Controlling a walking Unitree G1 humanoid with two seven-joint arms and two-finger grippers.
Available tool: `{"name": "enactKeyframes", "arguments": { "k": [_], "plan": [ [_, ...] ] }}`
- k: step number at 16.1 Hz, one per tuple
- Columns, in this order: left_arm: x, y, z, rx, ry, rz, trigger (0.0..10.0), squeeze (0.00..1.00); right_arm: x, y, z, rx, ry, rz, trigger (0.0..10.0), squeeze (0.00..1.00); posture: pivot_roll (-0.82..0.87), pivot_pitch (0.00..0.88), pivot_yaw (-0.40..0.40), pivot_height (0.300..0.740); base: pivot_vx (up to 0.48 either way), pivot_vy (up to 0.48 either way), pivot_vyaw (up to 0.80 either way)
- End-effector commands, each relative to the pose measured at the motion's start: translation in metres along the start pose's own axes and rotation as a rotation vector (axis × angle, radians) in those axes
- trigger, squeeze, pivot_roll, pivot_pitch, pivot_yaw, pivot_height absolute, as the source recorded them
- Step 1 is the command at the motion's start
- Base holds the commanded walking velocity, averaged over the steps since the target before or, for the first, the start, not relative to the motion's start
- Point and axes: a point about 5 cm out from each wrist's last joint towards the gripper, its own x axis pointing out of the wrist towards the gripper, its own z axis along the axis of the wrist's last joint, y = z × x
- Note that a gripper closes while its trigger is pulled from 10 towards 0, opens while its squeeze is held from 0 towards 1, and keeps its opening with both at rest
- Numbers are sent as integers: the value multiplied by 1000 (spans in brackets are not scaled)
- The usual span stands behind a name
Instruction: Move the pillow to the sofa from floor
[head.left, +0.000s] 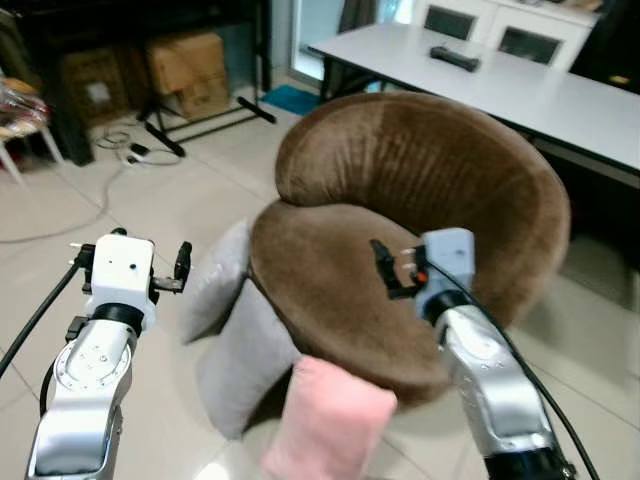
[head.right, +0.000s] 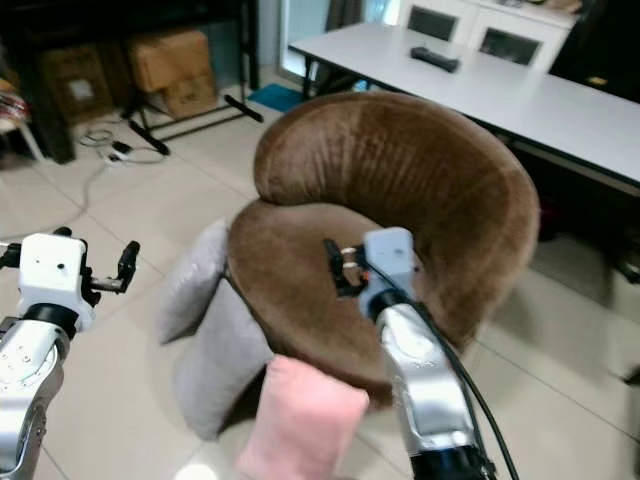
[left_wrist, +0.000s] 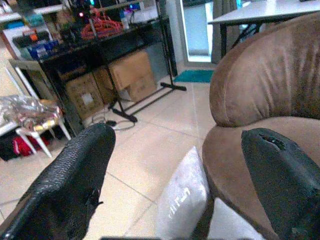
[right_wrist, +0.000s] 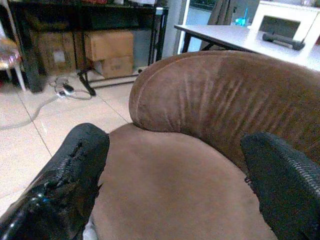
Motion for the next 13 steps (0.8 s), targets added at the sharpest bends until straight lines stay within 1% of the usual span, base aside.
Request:
{"name": "enactKeyframes", "arguments": {
  "k": [1, 2, 4, 5, 7, 9, 11, 12, 13],
  "plan": [
    [0, -9, 7, -8, -52, -23, 10000, 984, -3, -15, 0, 7, -2, -42, 10000, 0, 52, 0, -60, 740, 0, 0, 0],
    [0, -8, 9, -13, -65, -7, 10000, 980, -3, -19, -2, -2, 10, -66, 10000, 0, 52, 0, -61, 740, 0, 0, 0],
    [0, -3, 11, -5, -88, 31, 10000, 976, -3, -24, -6, 17, 26, -114, 10000, 0, 54, 0, -60, 735, 0, 0, 0],
    [0, -2, 11, 1, -89, 31, 10000, 980, -3, -25, -6, 22, 25, -125, 10000, 0, 53, 0, -56, 730, 0, 0, 0],
    [-2, 3, 5, 38, -92, 41, 10000, 980, -3, -28, -7, 38, 28, -139, 10000, 0, 49, 0, -50, 705, 0, 0, 0],
    [-6, 5, 1, 78, -103, 3, 10000, 957, -4, -28, -8, 41, 37, -158, 10000, 0, 44, 0, -44, 681, 0, 0, 0],
    [-6, 6, 0, 66, -103, 15, 10000, 929, -4, -28, -8, 40, 37, -158, 10000, 0, 41, 0, -38, 666, 0, 0, 0],
    [-4, 6, 1, 60, -105, 6, 10000, 886, -5, -28, -9, 40, 41, -160, 10000, 0, 47, 0, -29, 656, 0, 0, 0],
    [-3, 5, 2, 56, -108, 0, 10000, 886, -5, -28, -9, 40, 44, -161, 10000, 0, 47, 0, -29, 651, 0, 0, 0]
  ]
}}
